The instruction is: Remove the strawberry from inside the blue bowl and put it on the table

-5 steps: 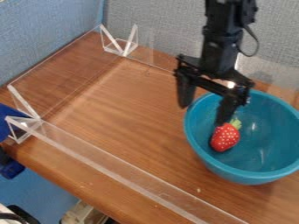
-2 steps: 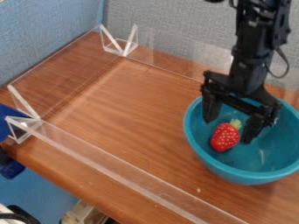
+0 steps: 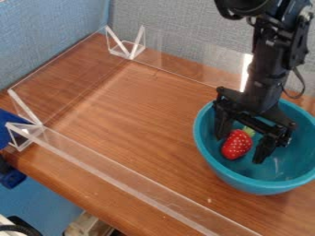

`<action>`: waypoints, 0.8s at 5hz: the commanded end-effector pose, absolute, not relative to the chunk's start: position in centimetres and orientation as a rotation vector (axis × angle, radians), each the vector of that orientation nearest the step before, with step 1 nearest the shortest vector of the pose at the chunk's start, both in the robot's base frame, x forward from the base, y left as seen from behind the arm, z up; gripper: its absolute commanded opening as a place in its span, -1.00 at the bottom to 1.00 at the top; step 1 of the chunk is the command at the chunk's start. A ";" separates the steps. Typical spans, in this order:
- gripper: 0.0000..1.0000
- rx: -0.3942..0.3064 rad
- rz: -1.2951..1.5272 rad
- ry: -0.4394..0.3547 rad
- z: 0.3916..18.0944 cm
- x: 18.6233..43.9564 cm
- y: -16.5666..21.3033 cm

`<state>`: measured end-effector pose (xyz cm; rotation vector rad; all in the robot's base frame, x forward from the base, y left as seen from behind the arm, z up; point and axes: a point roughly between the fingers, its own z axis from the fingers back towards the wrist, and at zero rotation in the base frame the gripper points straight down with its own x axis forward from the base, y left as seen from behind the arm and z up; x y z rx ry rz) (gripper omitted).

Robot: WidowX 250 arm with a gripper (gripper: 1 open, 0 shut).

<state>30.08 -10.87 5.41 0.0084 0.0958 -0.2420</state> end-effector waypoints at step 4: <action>-1.00 0.022 -0.231 0.050 5.9 31.8 -11.3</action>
